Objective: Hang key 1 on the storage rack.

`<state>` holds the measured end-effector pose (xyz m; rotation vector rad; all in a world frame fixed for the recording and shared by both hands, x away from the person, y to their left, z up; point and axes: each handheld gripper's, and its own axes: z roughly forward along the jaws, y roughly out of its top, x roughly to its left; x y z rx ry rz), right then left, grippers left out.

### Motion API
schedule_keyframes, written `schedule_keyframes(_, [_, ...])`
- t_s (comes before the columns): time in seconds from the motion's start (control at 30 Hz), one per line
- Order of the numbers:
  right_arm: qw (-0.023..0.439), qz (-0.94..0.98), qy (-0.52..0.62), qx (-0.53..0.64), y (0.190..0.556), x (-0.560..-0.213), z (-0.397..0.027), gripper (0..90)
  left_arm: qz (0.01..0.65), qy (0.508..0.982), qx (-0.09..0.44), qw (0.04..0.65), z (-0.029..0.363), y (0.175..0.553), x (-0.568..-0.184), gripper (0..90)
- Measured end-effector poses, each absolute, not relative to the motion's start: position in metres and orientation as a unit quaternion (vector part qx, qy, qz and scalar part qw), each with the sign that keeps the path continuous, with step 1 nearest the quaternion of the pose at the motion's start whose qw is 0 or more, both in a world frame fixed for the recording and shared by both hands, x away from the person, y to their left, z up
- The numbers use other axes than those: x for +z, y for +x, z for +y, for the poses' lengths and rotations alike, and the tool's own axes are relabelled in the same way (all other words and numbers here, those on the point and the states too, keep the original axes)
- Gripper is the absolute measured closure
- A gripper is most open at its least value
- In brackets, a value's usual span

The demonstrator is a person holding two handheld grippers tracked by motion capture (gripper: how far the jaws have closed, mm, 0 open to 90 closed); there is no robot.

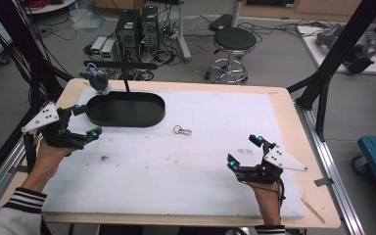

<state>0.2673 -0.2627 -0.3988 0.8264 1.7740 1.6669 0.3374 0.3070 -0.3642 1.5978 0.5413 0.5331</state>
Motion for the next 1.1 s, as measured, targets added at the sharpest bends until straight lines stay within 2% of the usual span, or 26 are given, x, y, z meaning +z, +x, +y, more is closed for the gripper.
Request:
schedule_keyframes(0.5, [0.291, 0.656, 0.309, 0.623, 0.262, -0.410, -0.263, 0.6, 0.228, 0.698, 0.222, 0.641, 0.305, 0.319, -0.387, 1.7])
schedule_keyframes(1.1, [0.292, 0.644, 0.317, 0.632, 0.255, -0.419, -0.271, 0.6, 0.229, 0.705, 0.226, 0.632, 0.301, 0.319, -0.389, 1.7])
